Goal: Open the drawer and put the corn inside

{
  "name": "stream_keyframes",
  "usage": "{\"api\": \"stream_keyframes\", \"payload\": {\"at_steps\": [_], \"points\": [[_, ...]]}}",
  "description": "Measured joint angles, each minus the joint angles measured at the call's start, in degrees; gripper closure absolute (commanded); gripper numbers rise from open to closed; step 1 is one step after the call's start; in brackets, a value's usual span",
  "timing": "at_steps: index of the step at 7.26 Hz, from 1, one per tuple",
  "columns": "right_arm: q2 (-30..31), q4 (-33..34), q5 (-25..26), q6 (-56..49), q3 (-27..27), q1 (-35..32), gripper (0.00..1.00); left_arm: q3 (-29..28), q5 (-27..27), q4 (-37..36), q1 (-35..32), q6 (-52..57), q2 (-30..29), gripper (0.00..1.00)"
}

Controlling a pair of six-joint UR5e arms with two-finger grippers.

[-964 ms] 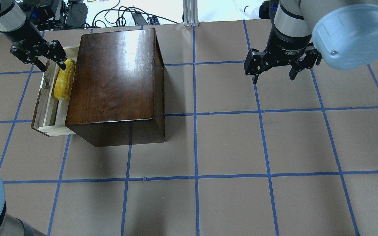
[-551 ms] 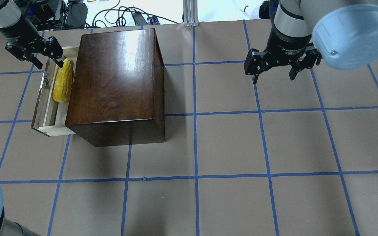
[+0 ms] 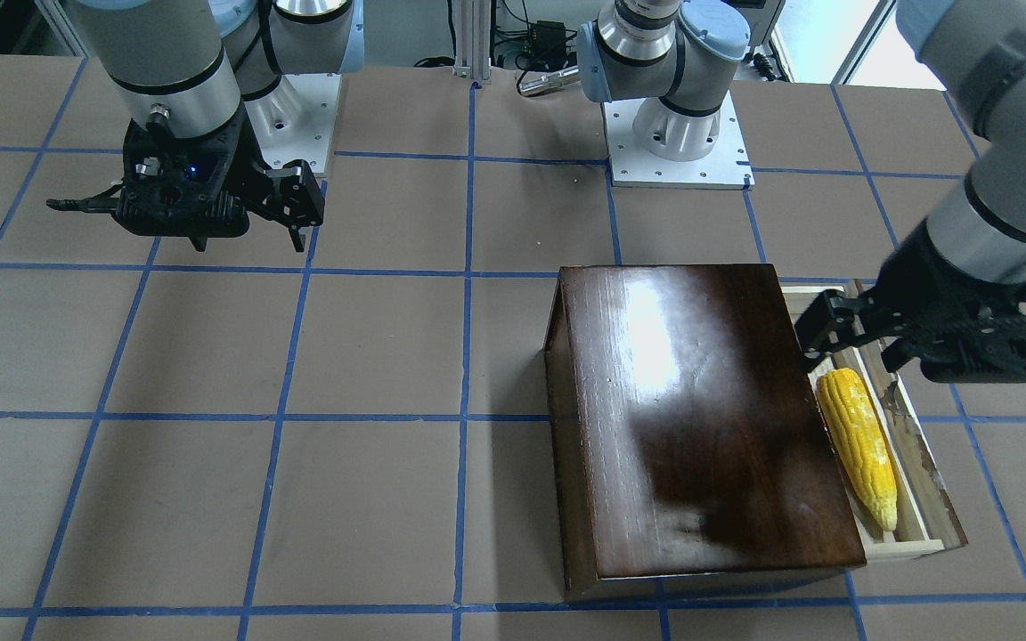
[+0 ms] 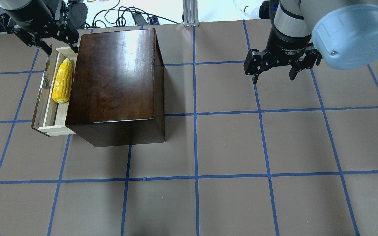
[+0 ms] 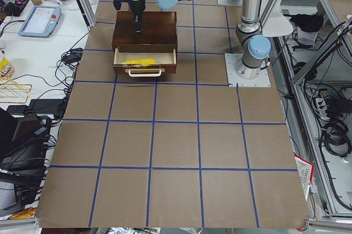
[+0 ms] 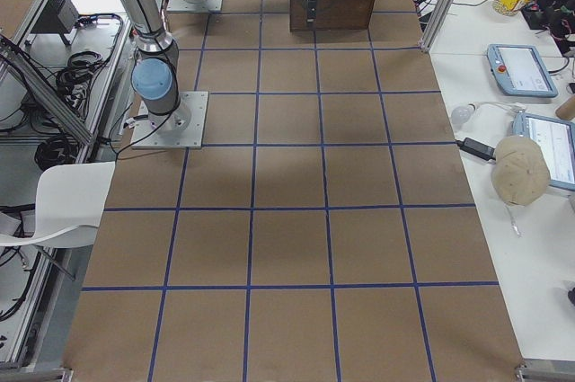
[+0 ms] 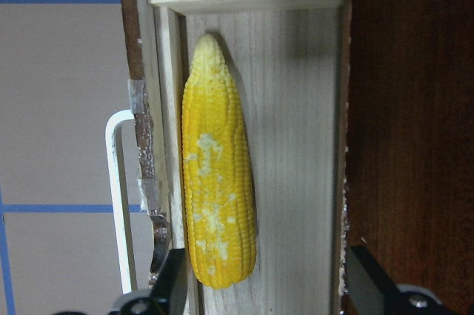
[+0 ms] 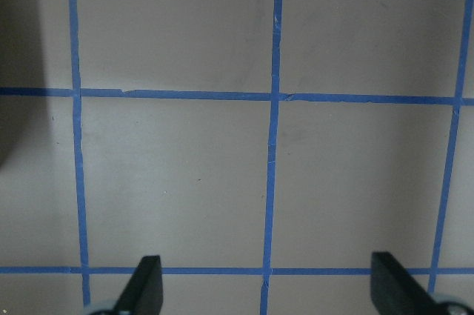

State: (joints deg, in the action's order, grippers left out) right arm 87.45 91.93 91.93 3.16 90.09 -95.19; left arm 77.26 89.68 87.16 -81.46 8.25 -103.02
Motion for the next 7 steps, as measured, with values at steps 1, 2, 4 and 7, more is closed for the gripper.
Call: {"api": "stream_keyframes", "payload": {"at_steps": [1,2,4,7], "points": [[0.0,0.0,0.0,0.0,0.0,0.0,0.0,0.0,0.1,2.0,-3.2,-1.4,1.7,0.0],[0.0,0.0,0.0,0.0,0.0,0.0,0.0,0.3,0.0,4.7,-5.3,-2.0,3.5,0.0],[0.0,0.0,0.0,0.0,0.0,0.0,0.0,1.4,-0.1,8.5,-8.5,-2.2,7.3,0.0],[0.0,0.0,0.0,0.0,0.0,0.0,0.0,4.3,0.2,6.9,-9.8,-1.9,8.9,0.0]]}}
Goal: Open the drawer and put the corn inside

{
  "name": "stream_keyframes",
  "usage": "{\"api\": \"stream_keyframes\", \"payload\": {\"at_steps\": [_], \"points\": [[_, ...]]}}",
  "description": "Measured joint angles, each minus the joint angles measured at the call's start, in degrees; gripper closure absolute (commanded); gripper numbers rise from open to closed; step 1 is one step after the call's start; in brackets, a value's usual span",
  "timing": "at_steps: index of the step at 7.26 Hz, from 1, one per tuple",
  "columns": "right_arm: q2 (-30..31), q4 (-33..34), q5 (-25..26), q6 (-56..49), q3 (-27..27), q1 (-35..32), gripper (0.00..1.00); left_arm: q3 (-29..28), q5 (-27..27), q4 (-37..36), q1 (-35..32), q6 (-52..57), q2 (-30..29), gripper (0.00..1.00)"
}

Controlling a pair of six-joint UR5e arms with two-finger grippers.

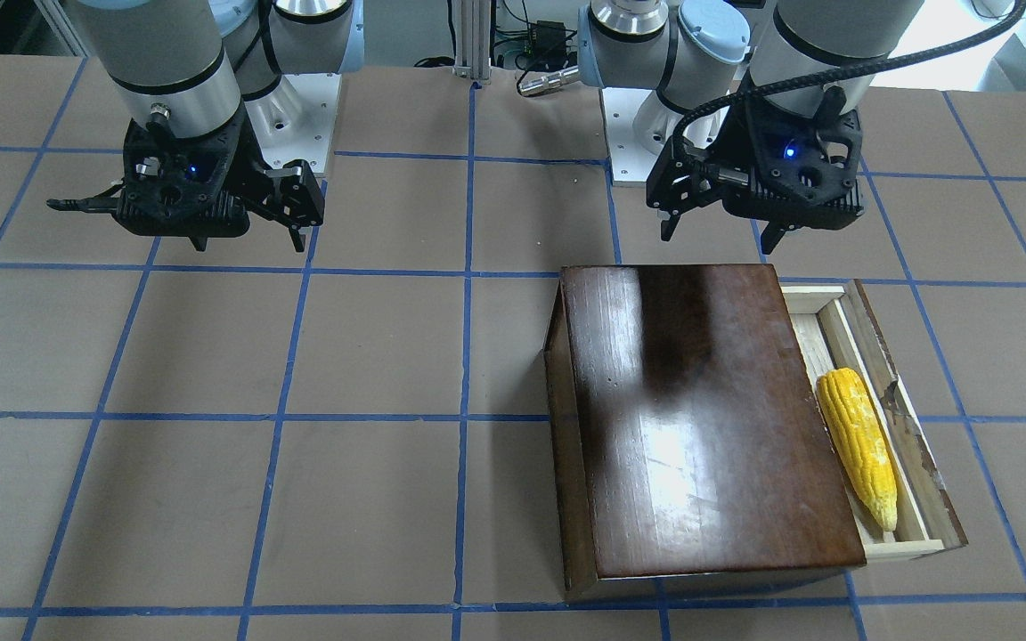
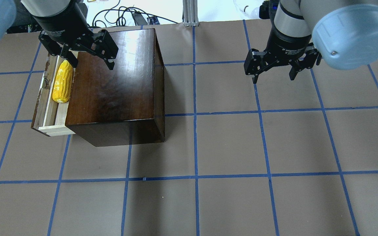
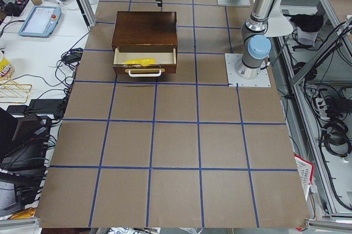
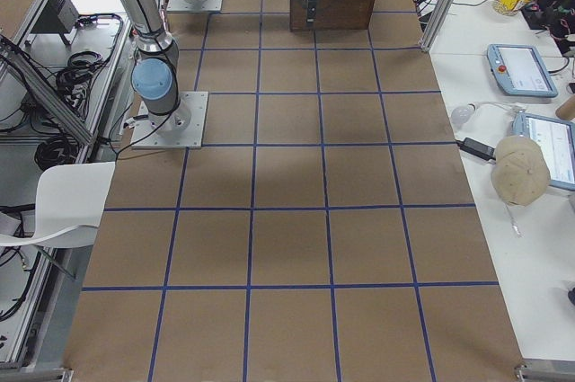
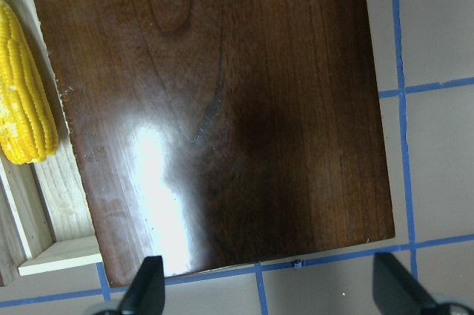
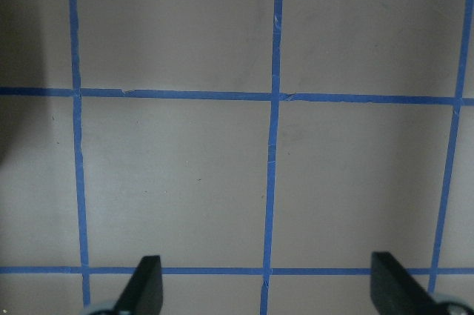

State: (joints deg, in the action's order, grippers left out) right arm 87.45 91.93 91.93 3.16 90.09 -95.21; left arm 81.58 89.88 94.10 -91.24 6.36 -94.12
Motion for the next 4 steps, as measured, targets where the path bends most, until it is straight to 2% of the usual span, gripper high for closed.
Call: {"api": "stream_keyframes", "payload": {"at_steps": [4], "points": [[0.0,0.0,0.0,0.0,0.0,0.0,0.0,0.7,-0.1,-0.7,0.1,-0.3,0.3,0.0]]}}
